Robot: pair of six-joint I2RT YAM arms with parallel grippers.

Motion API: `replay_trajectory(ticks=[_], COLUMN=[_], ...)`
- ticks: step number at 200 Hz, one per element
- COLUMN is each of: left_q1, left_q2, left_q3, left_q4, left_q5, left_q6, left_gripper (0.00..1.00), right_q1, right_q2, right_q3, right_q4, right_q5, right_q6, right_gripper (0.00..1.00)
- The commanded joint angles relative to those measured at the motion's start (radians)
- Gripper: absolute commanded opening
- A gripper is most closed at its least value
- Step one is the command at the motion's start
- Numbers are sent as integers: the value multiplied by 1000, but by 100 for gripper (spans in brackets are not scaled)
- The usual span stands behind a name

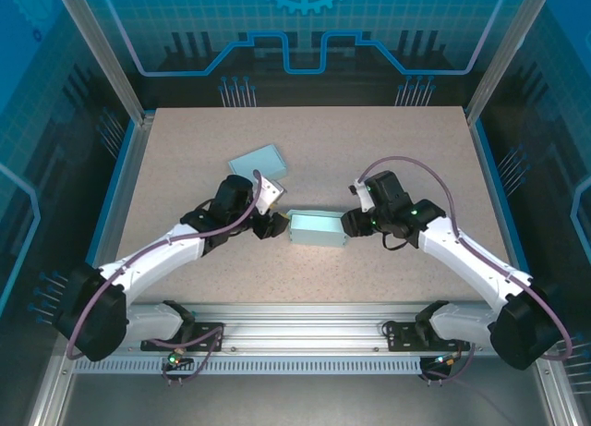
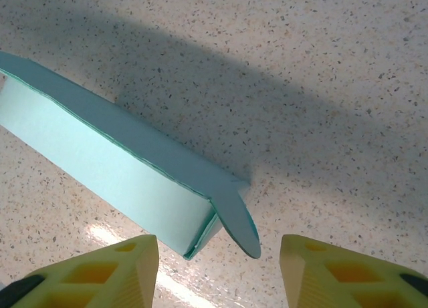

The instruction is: Fold the paper box

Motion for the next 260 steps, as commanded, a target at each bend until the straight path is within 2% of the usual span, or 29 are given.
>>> replay_trajectory(ticks=[1, 56, 69, 90, 126, 152, 171, 203, 260], left_q1=[3, 2, 1, 0, -3, -11, -17, -44, -65], left_q2=[34, 91, 96, 106, 131, 137, 138, 154, 182], left_q3=[36, 101, 103, 107, 129, 149, 162, 181, 141], left_q4=[17, -49, -51, -49, -78, -108, -122, -144, -81], left_q5=[26, 54, 51, 53, 49, 32, 35, 33, 25], left_q6=[-23, -102, -139, -178, -186, -184, -197, -234, -352], left_gripper=[59, 49, 42, 35, 33, 21, 16, 16, 13], right_q1=[17, 55, 64, 72, 75, 77, 80, 94, 120], right_q2=[14, 33, 30, 28, 36, 44, 48, 56, 87], right_q3=[-9, -5, -8, -10, -3, 5, 10, 8, 16], right_q4=[18, 19, 17, 15, 16, 12, 11, 27, 53], right_q5=[13, 41, 58, 83, 97, 105, 98, 99, 100], right_q6=[-2, 52, 74, 89, 101, 120, 131, 142, 199], right_gripper=[48, 36, 32, 31, 29, 26, 22, 21, 14])
